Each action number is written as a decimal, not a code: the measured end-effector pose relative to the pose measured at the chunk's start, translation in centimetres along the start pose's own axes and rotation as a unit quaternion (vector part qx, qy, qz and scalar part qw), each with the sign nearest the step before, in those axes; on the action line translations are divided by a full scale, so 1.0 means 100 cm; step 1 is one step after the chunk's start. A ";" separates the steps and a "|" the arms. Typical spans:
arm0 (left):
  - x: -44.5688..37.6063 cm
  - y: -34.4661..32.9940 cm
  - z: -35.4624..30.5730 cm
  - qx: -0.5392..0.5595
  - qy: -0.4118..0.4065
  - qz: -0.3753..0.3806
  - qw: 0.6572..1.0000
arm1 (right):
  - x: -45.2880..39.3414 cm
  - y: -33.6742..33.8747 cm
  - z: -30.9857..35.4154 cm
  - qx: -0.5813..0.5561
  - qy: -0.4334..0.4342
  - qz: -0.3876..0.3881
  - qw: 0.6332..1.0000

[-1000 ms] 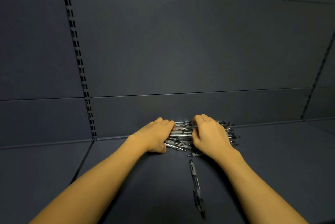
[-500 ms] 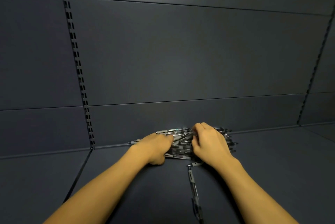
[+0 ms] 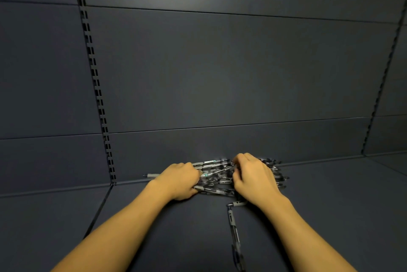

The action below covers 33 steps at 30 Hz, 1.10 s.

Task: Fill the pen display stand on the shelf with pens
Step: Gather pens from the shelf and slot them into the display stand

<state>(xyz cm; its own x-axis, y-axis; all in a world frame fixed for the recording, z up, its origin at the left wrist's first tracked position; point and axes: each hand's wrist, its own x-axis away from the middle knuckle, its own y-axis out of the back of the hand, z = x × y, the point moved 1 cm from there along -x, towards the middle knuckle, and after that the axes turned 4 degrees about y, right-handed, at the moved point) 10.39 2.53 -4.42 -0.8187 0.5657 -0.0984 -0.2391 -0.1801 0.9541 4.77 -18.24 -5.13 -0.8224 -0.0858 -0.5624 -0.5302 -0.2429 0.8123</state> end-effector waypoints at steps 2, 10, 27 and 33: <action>0.002 0.001 0.000 -0.014 0.010 -0.016 1.000 | 0.000 0.001 0.000 -0.006 -0.001 0.001 1.000; 0.018 0.014 0.005 -0.065 0.049 -0.060 0.995 | -0.005 0.011 -0.001 -0.028 -0.017 -0.016 0.999; 0.110 0.046 0.057 -0.110 0.187 -0.037 0.976 | -0.035 0.031 0.068 -0.052 0.123 0.017 0.991; 0.177 0.047 0.100 -0.110 0.243 -0.041 0.963 | -0.044 0.034 0.127 -0.066 0.171 0.014 0.983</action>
<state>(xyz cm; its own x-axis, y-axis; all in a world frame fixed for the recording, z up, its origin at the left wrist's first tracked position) -0.02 19.74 1.12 -0.9272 0.1523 -0.3423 -0.3744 -0.3472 0.8598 3.96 -6.43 2.06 -0.7079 -0.4081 -0.5766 -0.4580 -0.3562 0.8144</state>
